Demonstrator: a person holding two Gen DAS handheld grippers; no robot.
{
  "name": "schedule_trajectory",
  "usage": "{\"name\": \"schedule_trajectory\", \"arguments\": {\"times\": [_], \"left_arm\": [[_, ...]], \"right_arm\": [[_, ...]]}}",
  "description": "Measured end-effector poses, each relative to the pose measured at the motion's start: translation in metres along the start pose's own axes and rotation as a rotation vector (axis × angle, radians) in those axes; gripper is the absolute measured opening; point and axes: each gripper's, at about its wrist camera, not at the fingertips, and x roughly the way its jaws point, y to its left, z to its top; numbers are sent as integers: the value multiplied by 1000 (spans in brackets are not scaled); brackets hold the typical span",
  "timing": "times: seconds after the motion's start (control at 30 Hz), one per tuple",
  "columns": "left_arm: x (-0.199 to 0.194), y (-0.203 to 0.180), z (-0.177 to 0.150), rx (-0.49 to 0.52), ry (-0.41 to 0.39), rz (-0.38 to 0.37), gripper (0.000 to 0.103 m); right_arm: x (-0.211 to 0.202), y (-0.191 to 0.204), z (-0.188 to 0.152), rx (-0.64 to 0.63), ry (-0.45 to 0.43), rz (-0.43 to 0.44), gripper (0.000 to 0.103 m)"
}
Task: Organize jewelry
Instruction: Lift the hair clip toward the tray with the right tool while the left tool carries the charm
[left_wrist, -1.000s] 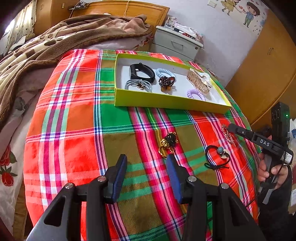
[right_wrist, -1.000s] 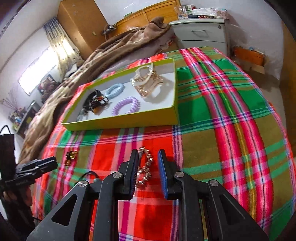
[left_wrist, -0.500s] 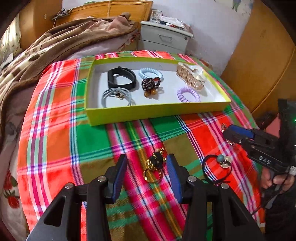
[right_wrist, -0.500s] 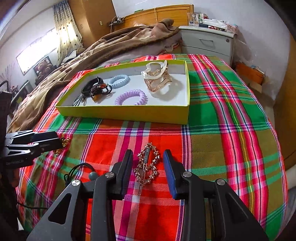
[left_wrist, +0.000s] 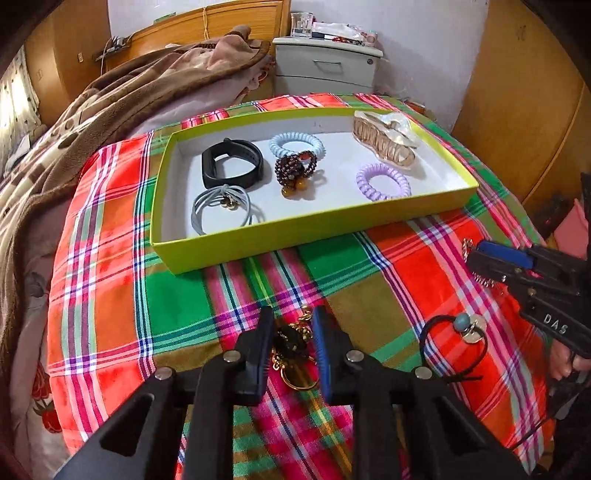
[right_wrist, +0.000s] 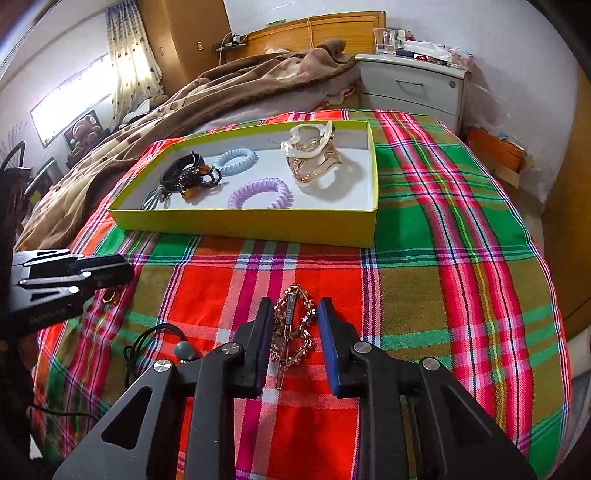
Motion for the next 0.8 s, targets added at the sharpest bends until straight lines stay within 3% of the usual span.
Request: {"name": "schedule_trajectory", "arguments": {"times": [0.13,0.23,0.33,0.43,0.5,0.63,0.7,0.8], "left_arm": [[-7,13,1,-80,-23,-58,19],[-16,25,2,-147,-46,-117,4],[-25,38,3,-201,-75,-155,4],[-26,43,3,-217,-74,-140,5],[-22,44,1,-225,-42,-141,7],[-13,31,-7,-171,4,-124,33],[-10,23,-10,-148,20,-139,34],[-6,14,-10,-103,21,-76,34]], "right_arm": [[-1,-1,0,3,-1,1,24],[-1,-3,0,12,-3,3,24],[-2,-5,0,21,-5,5,24],[-3,-5,0,22,-6,5,24],[-3,-5,-1,22,-5,5,24],[-3,-5,-1,22,-5,5,24],[-3,-5,-1,22,-5,5,24],[-3,-5,-1,22,-5,5,24]]}}
